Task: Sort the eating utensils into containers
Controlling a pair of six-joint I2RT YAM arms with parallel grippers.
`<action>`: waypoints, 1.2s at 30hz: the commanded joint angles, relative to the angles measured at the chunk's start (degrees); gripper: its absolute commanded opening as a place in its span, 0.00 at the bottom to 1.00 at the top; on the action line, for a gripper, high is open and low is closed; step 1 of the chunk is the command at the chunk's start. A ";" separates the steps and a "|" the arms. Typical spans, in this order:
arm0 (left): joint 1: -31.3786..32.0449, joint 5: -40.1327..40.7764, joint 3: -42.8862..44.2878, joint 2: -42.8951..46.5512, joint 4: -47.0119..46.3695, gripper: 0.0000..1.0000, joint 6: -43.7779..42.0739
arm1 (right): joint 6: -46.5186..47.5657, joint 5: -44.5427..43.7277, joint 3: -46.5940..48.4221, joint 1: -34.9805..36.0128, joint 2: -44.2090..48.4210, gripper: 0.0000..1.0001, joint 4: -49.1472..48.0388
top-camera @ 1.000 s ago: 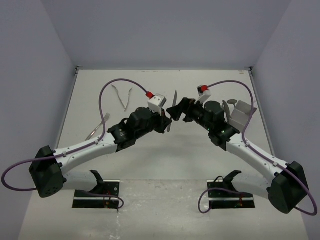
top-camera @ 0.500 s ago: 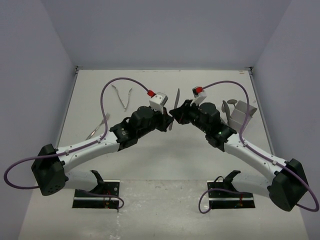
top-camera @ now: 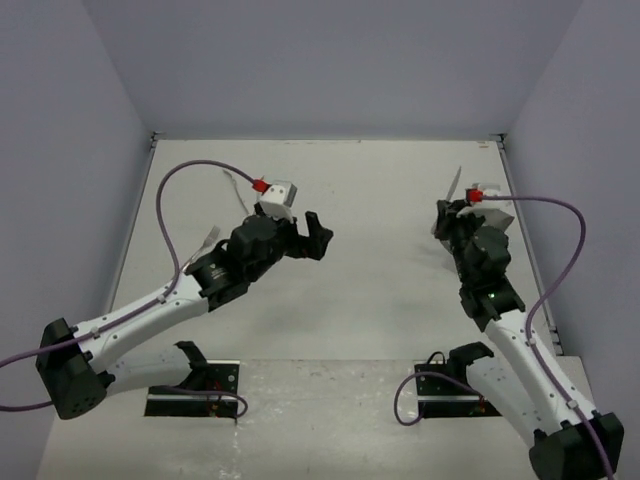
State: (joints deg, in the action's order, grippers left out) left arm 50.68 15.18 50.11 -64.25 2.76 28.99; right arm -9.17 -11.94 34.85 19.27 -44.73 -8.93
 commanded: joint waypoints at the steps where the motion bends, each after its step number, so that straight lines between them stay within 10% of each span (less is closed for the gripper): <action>1: -5.66 5.56 -3.86 4.21 6.71 1.00 4.91 | 17.15 5.15 -9.86 -9.05 3.24 0.00 -10.72; 8: -18.84 7.58 -5.81 5.45 11.30 1.00 5.46 | 21.03 29.30 -14.64 -29.61 -0.52 0.01 -15.86; 21: -35.73 0.12 -7.13 -1.13 7.43 1.00 4.49 | 21.39 32.24 -14.72 -33.07 -5.81 0.17 -16.65; 31: -42.59 1.69 -5.47 -3.42 11.11 1.00 3.97 | 16.49 37.51 -11.74 -33.07 1.65 0.58 -9.44; 36: -42.94 5.47 1.92 -11.24 26.11 1.00 4.67 | 6.64 50.76 -5.95 -32.89 1.15 0.99 -8.92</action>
State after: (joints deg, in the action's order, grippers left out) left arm 8.23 17.39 47.37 -72.05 19.20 33.45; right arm 4.47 28.36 23.16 -13.56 -42.54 -17.41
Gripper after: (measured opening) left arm 0.997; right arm 0.960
